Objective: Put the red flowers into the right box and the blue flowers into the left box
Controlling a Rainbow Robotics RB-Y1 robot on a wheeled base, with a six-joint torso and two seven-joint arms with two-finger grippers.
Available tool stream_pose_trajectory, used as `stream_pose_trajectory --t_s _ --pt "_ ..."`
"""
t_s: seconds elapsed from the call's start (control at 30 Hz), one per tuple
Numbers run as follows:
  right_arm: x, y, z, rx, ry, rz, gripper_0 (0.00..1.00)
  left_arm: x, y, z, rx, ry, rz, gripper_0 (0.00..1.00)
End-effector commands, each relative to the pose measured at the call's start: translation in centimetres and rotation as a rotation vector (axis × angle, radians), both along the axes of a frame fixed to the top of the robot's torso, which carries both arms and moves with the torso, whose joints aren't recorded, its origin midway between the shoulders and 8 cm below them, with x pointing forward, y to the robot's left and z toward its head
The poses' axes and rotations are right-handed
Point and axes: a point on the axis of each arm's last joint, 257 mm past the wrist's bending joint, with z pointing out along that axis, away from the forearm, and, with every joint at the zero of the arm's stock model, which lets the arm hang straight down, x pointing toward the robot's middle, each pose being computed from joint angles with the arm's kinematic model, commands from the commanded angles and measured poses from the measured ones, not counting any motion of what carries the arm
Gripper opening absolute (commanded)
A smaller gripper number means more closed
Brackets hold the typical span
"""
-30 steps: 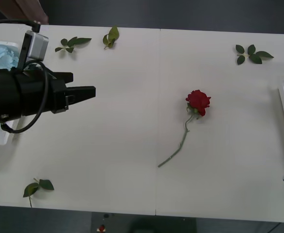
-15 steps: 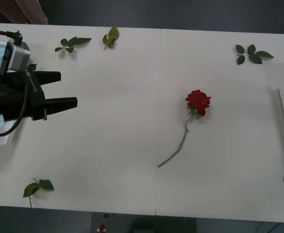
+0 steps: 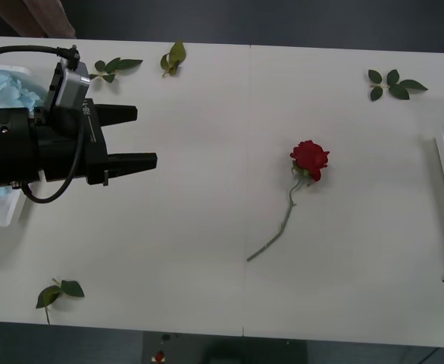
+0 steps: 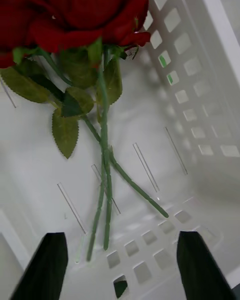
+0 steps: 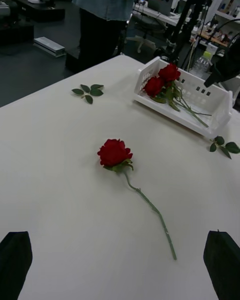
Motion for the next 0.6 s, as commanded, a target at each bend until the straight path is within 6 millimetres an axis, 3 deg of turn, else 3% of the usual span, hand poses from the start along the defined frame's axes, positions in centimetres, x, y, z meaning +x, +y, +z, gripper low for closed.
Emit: stream_pose_trajectory --t_s 0.03,0.17,0.43,0.6 --pt "1.1 2.6 3.4 -0.064 -0.001 0.089 1.0 -0.2 0.6 1.4 0.038 -0.082 -0.021 1.0" --pt "1.7 5.6 4.0 -0.078 0.015 0.168 1.0 -0.5 0.5 1.6 0.029 -0.078 -0.034 1.0" --pt "4.0 13.5 4.0 0.031 0.002 0.349 1.0 -0.6 0.6 1.5 0.032 -0.076 -0.032 1.0" --pt "4.9 16.8 3.7 0.057 0.004 0.41 1.0 -0.6 0.6 1.5 0.032 -0.076 -0.032 1.0"
